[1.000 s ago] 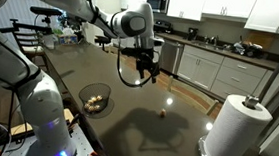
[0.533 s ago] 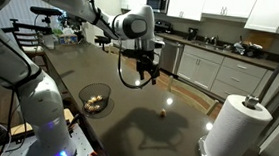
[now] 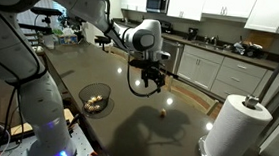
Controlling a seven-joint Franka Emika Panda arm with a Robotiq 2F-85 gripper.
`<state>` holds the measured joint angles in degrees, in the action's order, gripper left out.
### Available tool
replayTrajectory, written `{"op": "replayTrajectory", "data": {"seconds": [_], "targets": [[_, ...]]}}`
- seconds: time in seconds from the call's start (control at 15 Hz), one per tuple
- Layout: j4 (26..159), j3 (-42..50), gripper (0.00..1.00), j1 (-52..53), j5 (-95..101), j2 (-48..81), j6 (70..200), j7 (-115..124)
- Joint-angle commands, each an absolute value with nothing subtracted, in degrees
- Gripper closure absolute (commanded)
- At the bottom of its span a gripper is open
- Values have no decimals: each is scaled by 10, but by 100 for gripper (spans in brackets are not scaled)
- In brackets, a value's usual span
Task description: Put the candy on the table in the bin
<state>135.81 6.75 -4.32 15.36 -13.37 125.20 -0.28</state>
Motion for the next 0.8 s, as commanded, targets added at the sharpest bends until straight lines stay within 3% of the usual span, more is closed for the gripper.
{"op": "replayTrajectory", "data": {"seconds": [0.0, 0.73], "targets": [[1314, 76, 0, -52, 139, -67, 1273, -50], [1293, 77, 0, -53, 130, -24, 1281, -48]]}}
